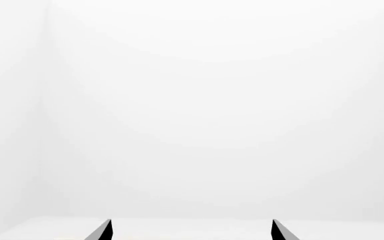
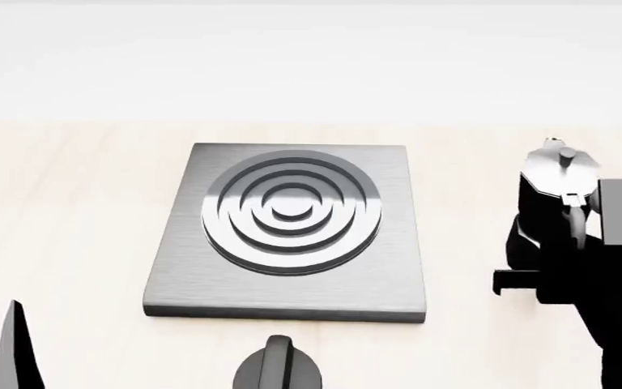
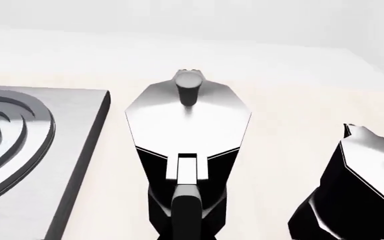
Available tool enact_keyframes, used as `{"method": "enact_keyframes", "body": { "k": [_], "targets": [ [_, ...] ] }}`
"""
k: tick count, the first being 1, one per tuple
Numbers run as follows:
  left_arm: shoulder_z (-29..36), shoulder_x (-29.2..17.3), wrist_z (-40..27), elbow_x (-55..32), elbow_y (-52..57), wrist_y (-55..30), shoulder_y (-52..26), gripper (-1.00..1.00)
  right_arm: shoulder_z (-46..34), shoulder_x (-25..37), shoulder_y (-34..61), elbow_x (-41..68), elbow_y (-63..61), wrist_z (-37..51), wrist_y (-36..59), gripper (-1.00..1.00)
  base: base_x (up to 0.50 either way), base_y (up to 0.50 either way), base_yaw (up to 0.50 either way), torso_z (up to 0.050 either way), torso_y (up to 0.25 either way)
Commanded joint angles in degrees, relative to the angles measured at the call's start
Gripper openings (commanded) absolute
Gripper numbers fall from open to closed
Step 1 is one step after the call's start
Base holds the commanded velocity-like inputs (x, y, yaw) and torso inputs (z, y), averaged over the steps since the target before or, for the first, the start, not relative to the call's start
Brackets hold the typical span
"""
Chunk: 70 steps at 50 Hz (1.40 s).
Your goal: Put both moka pots on the stove.
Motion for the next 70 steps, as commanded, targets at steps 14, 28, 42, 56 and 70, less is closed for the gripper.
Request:
{"method": "enact_keyframes", "body": {
  "k": [14,28,42,56,70],
  "targets": [
    [0.1,-0.5,-0.3,-1.1,-0.3,-0.7,-0.3,1.0,-3.1,1.0,3.6,1.7,-18.1,-3.1,2.2,-1.0,0.0,0.0,0.0,0.0,0.001],
    [0.7,-1.3,0.7,-2.4,-0.1,-0.3,-0.1,1.0,-6.3,-2.8,11.0,1.6,-9.4,-7.1,-0.7,-1.0,0.0,0.0,0.0,0.0,0.001],
    [0.6,-1.7,0.6,-2.8,-0.6,-0.4,-0.3,1.0,-10.5,-8.8,18.1,0.3,0.1,-10.4,-5.6,-1.0,0.0,0.0,0.0,0.0,0.001],
    [1.3,-2.0,0.9,-2.5,-0.6,0.4,0.0,1.0,-12.5,-15.9,22.6,-1.0,14.9,-11.7,-12.5,-1.0,0.0,0.0,0.0,0.0,0.001],
    [1.3,-2.5,1.9,-3.4,-1.4,3.1,0.6,1.0,-14.0,-22.0,28.3,-2.0,29.2,-13.3,-19.4,-1.0,0.0,0.0,0.0,0.0,0.001]
  ]
}}
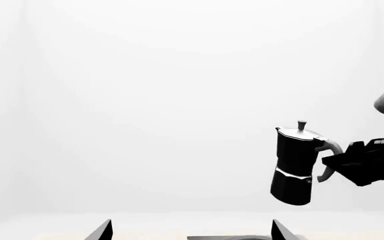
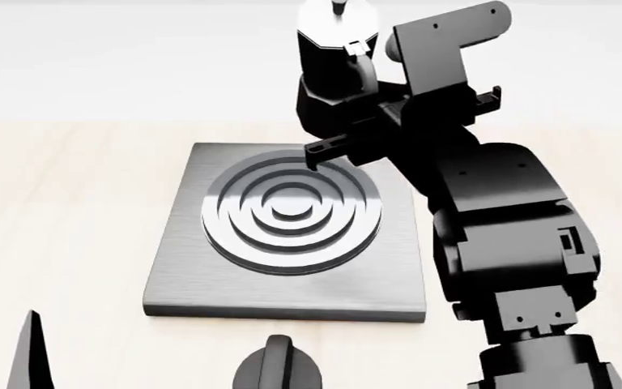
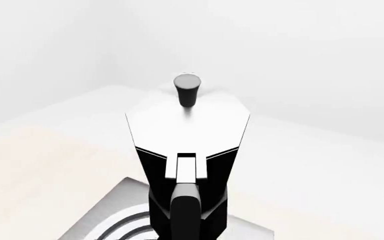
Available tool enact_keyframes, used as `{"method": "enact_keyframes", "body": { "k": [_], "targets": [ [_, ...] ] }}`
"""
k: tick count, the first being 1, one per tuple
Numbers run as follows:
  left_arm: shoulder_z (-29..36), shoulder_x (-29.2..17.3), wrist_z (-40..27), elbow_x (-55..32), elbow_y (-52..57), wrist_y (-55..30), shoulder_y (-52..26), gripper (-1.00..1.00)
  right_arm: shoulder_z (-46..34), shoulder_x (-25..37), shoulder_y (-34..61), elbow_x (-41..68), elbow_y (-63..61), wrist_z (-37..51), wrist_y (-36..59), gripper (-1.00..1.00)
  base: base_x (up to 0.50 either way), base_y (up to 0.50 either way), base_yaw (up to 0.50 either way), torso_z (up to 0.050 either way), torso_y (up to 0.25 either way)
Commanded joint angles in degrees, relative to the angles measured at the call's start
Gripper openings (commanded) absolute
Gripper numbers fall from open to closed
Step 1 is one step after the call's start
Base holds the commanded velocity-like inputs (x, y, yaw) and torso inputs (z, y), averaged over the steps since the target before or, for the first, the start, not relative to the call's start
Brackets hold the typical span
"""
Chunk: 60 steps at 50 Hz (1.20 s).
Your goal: Put both moka pots on the stove.
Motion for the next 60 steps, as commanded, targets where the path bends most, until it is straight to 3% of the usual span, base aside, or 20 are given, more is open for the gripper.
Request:
{"method": "enact_keyframes", "body": {
  "k": [1,36,60],
  "targets": [
    [0.1,-0.3,0.8,-0.7,-0.7,2.0,0.4,1.0,-0.7,-5.0,5.2,-1.1,11.0,-1.5,-6.3,-1.0,0.0,0.0,0.0,0.0,0.0],
    [0.4,-0.8,-0.1,2.7,-1.4,4.2,0.7,1.0,-3.5,-8.6,5.8,0.4,17.4,-2.0,-11.3,-1.0,0.0,0.0,0.0,0.0,-0.006],
    [0.6,-0.9,-0.7,2.8,-1.6,4.5,0.6,1.0,-5.9,-8.8,4.9,2.2,17.9,-1.8,-12.5,-1.0,0.0,0.0,0.0,0.0,-0.199]
  ]
}}
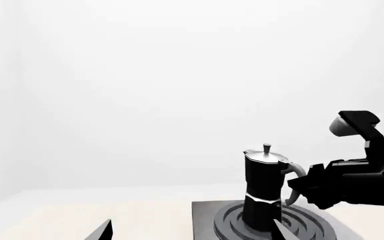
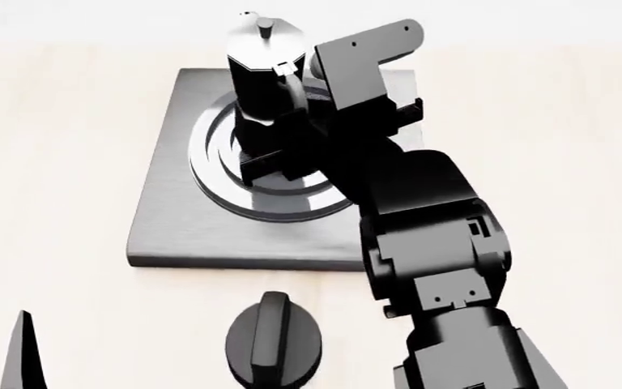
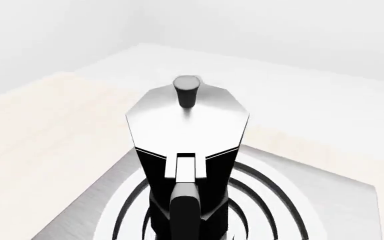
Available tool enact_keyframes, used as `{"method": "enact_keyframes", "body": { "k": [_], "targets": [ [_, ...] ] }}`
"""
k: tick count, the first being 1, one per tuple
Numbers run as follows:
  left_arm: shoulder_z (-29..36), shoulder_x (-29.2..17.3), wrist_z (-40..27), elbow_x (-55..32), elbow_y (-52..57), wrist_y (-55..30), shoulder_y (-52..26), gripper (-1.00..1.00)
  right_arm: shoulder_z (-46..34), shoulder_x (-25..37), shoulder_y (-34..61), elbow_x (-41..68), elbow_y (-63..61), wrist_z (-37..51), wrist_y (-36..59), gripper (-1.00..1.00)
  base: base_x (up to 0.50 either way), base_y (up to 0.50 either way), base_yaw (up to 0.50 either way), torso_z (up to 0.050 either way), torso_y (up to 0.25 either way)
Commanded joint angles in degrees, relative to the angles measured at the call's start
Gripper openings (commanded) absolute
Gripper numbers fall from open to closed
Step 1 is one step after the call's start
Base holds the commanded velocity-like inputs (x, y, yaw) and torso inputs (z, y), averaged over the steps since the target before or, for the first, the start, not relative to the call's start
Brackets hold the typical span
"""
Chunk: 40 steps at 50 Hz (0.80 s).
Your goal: Put both moka pots on the stove.
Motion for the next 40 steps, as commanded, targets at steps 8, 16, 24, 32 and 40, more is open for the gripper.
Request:
{"method": "enact_keyframes", "body": {
  "k": [8,16,24,32,40],
  "targets": [
    [-0.2,0.1,-0.8,-0.6,-0.5,-0.9,-0.6,1.0,-1.5,-0.8,0.6,1.0,3.1,-0.6,-3.2,-1.0,0.0,0.0,0.0,0.0,-0.068],
    [-0.2,0.1,-1.0,-0.8,-0.3,-0.8,-0.6,1.0,-2.6,0.3,-0.4,1.7,-1.7,0.8,-0.9,1.0,0.0,0.0,0.0,0.0,0.0],
    [0.1,0.0,-0.9,-0.6,-0.5,-0.3,-0.5,1.0,-2.4,3.7,-4.8,3.7,-16.5,3.6,4.9,1.0,0.0,0.0,0.0,0.0,0.0],
    [0.4,-0.1,-1.0,-0.5,-0.2,-0.2,-0.3,1.0,0.5,9.8,-11.9,8.3,-41.6,9.4,13.1,1.0,0.0,0.0,0.0,0.0,0.0],
    [0.6,-0.1,-1.1,-0.4,-0.2,-0.2,-0.3,1.0,5.0,15.3,-17.3,15.2,-62.2,16.0,23.6,1.0,0.0,0.0,0.0,0.0,0.0]
  ]
}}
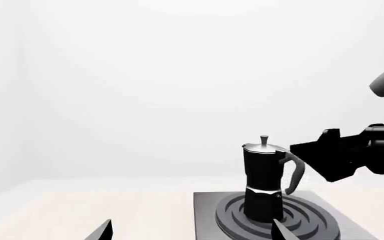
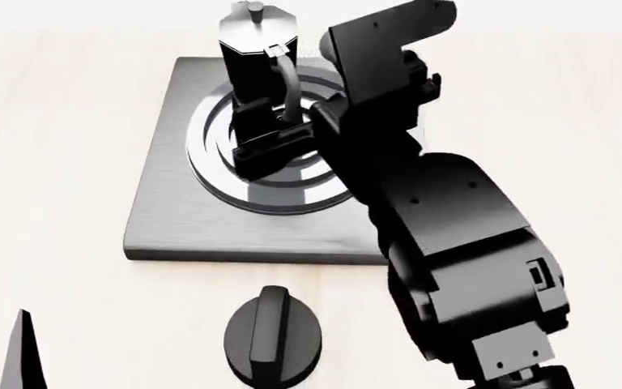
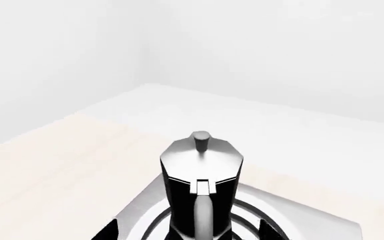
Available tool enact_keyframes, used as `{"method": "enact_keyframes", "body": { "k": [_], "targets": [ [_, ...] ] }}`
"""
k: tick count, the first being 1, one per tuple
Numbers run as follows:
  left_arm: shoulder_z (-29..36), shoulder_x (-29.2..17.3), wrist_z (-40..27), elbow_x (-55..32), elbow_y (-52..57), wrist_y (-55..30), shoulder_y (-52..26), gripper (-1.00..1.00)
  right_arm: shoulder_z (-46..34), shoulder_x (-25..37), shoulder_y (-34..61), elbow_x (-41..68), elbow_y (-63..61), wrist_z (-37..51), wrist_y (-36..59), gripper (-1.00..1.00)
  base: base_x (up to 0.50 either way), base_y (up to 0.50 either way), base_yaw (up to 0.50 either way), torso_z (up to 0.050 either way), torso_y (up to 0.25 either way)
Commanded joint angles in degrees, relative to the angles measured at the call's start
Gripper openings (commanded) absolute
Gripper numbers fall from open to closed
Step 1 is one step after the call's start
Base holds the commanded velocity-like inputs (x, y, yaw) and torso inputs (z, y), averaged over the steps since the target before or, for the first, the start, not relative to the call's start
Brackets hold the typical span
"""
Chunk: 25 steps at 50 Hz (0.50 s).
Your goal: Put both moka pots on the stove.
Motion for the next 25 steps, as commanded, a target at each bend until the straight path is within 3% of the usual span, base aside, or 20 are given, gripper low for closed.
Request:
{"method": "enact_keyframes", "body": {
  "k": [1,14,25],
  "targets": [
    [0.3,-0.1,-0.2,0.1,0.1,0.1,0.1,1.0,4.7,6.9,-7.4,7.4,-26.6,7.6,11.5,1.0,0.0,0.0,0.0,0.0,0.0],
    [0.9,-0.2,-0.2,0.4,0.2,-0.3,0.0,1.0,14.8,13.4,-11.5,14.1,-41.3,14.9,17.4,1.0,0.0,0.0,0.0,0.0,0.0],
    [0.9,-0.5,-0.5,0.5,0.8,-0.5,0.1,1.0,20.4,20.1,-14.5,15.4,-45.5,18.8,21.3,1.0,0.0,0.0,0.0,0.0,0.0]
  ]
}}
